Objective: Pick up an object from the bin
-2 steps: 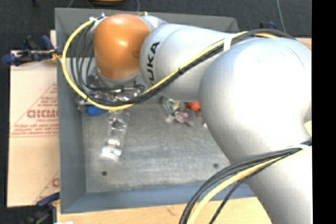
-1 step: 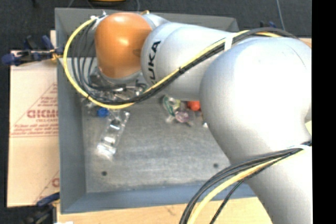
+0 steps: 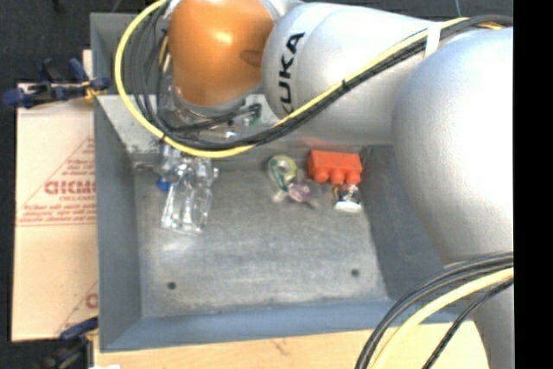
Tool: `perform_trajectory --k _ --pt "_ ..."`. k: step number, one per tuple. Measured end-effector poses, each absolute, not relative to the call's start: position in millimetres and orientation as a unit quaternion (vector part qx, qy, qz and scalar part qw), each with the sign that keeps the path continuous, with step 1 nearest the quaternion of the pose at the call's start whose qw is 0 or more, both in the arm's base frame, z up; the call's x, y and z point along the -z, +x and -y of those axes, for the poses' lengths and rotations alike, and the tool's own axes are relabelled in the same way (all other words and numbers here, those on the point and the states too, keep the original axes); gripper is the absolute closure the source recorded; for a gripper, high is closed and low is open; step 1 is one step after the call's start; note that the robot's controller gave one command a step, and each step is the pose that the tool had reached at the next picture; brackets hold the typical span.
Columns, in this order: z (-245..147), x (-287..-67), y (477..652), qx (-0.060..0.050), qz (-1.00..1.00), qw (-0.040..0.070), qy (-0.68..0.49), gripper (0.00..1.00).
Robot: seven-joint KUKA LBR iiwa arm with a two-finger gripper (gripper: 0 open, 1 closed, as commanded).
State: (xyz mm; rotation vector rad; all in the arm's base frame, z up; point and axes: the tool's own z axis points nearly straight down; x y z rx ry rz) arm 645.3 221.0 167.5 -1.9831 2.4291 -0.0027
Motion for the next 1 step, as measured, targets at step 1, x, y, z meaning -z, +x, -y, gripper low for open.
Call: perform_trajectory --k 1 --pt "-228.4 -259.0 648.1 0.002 -0.785 0.006 -0.619 1.0"
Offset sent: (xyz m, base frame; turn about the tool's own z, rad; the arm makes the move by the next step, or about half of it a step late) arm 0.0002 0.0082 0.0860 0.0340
